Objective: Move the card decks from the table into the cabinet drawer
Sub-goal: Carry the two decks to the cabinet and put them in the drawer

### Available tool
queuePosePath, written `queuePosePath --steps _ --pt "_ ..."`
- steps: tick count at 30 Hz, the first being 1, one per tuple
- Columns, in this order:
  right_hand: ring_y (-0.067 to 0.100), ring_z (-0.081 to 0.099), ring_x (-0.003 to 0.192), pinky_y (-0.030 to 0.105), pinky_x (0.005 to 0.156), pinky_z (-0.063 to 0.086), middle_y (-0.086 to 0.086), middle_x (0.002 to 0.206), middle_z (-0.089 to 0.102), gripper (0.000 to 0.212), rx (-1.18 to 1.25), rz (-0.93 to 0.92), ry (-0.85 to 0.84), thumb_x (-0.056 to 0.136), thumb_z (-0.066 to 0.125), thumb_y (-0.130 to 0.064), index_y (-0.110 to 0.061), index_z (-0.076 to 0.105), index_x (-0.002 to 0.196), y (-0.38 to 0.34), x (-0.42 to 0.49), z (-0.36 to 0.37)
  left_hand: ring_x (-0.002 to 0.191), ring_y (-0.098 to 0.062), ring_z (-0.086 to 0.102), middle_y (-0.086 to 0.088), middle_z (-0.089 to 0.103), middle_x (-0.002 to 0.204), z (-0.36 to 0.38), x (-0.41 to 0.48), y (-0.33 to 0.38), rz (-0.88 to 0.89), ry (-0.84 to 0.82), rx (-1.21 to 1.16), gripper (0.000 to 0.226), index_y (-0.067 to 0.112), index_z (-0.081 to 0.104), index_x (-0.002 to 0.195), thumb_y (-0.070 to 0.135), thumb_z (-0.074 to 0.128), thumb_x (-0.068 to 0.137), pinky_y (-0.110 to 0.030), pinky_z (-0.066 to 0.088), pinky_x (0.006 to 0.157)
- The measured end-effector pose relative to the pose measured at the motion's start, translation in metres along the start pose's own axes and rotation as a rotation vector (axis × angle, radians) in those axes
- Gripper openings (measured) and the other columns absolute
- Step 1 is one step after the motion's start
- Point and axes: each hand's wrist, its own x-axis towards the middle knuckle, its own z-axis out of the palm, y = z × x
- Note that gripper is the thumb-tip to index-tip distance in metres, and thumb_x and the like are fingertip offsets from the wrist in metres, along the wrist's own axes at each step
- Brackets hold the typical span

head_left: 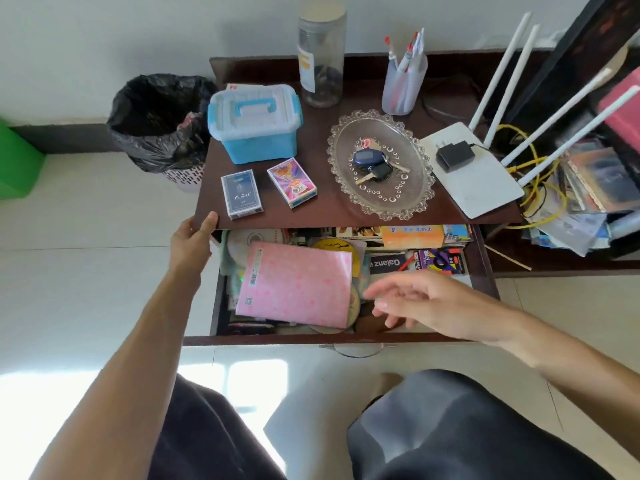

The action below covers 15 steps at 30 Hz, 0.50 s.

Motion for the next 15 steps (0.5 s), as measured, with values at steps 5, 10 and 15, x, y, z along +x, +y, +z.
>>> queuePosePath --steps 5,10,15 --pt "0.005 0.067 0.081 0.029 0.067 0.053 -0.013 0.092 0.069 0.028 -0.359 -0.154 0.314 0.089 0.065 -0.048 -0.038 0.068 0.115 -0.056 0.078 -0.009 0.082 -0.004 0.06 0.013 0.065 0.091 0.001 0.001 -0.001 0.021 0.016 -0.014 0.053 0.018 0.061 0.127 0.051 0.064 0.086 -0.035 0.049 0.084" --pt "0.029 0.061 0.095 0.037 0.069 0.045 0.005 0.107 0.06 0.05 -0.776 -0.21 0.44 0.089 0.054 -0.049 -0.025 0.051 0.133 -0.092 0.161 -0.001 0.076 -0.005 0.059 0.011 0.065 0.087 0.0 -0.001 -0.001 0.044 0.04 0.005 0.052 0.016 0.061 0.126 0.05 0.063 0.087 -0.028 0.048 0.069" --pt "0.039 0.054 0.117 0.045 0.084 0.048 0.017 0.131 0.051 0.066 -0.979 -0.066 0.422 0.09 0.056 -0.05 -0.023 0.038 0.147 -0.108 0.222 0.001 0.107 -0.026 0.063 -0.006 0.067 0.115 0.007 -0.012 0.01 0.112 0.159 0.264 0.051 0.013 0.058 0.127 0.048 0.057 0.091 -0.046 0.048 0.098"
